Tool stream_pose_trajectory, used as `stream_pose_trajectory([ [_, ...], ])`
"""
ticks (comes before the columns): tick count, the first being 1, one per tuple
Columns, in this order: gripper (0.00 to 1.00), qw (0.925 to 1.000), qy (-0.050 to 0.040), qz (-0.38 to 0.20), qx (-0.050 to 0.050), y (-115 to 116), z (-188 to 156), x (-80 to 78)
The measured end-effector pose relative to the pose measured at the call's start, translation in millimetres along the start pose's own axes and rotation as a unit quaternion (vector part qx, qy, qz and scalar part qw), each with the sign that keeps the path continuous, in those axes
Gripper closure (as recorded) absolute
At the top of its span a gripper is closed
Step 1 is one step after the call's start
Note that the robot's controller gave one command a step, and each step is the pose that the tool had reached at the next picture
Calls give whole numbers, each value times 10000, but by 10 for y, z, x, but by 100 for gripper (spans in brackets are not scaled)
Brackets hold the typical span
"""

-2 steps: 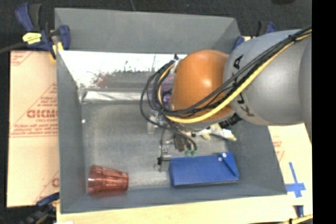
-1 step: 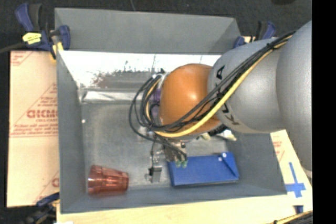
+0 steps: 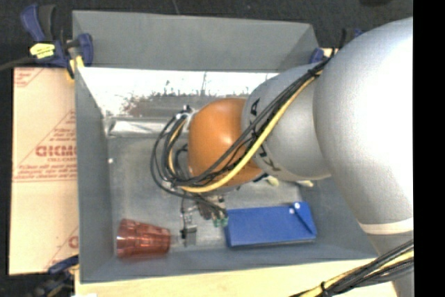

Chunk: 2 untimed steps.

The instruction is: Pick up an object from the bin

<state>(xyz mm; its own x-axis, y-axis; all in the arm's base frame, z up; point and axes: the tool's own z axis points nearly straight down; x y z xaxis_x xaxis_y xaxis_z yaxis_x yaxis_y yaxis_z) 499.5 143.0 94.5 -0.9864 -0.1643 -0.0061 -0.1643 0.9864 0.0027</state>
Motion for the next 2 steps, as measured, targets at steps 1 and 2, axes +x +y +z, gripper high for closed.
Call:
stream_pose_trajectory([
  [1,0,9946,-17,-1042,8,220,113,-77],
  [2,0,9877,11,-1561,21,480,181,-146],
])
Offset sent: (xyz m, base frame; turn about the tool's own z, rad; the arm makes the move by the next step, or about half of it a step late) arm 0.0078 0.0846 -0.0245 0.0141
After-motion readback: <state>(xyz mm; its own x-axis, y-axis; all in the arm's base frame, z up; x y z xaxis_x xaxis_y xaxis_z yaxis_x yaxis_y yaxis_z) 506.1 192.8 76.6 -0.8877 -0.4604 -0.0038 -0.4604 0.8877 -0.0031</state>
